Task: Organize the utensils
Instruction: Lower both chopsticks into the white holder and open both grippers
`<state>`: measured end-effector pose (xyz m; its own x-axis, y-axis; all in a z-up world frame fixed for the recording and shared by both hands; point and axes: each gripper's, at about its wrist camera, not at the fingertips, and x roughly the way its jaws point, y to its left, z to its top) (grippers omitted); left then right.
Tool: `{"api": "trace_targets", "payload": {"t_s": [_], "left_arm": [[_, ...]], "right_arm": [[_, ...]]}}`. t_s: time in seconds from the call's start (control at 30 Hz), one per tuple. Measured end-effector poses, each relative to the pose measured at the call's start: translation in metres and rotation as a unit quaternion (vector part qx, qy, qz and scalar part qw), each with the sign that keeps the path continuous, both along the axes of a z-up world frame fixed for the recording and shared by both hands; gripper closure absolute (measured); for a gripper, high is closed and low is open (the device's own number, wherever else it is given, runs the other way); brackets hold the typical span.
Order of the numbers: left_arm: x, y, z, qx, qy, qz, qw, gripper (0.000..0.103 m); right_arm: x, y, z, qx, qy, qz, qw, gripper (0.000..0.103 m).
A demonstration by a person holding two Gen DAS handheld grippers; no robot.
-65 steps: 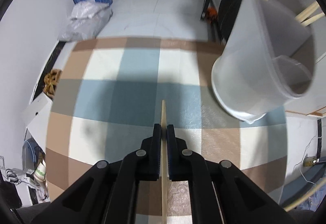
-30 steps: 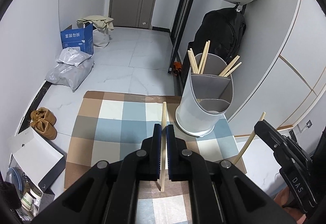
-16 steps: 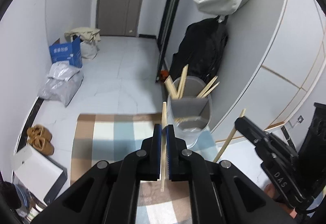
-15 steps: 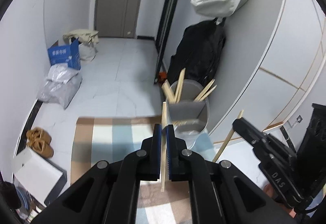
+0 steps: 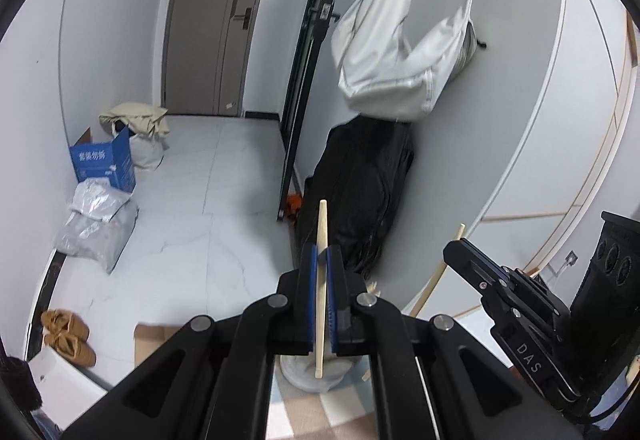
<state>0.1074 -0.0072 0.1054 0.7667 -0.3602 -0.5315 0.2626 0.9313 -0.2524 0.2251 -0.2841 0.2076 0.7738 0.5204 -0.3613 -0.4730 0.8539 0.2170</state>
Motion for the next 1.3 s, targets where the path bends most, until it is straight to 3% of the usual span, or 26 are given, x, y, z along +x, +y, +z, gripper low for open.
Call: {"api": "trace_targets", "payload": {"t_s": [0.23, 0.5, 0.67, 0.9, 1.3], "left_arm": [[0.03, -0.005, -0.002, -0.001, -0.009, 0.002, 1.0, 0.102], [0.063, -0.007, -0.032, -0.007, 0.027, -0.001, 0.9996, 0.102], [0.069, -0.008, -0.048, -0.006, 0.028, -0.004, 0.9996, 0.102], [0.067, -0.016, -0.06, 0.009, 0.031, -0.021, 0.9993, 0.103], [0.073, -0.018, -0.086, 0.023, 0.097, -0.033, 0.9945, 0.102]], "right_arm": [[0.042, 0.002, 0.012, 0.002, -0.029, -0.012, 1.0, 0.1], [0.082, 0.001, -0.019, 0.018, -0.022, -0.029, 0.999, 0.1], [0.097, -0.001, -0.042, 0.021, -0.011, -0.031, 0.999, 0.1], [0.104, 0.002, -0.069, 0.013, 0.013, -0.02, 1.0, 0.1], [0.091, 0.004, -0.112, -0.027, 0.065, 0.007, 0.998, 0.1]]}}
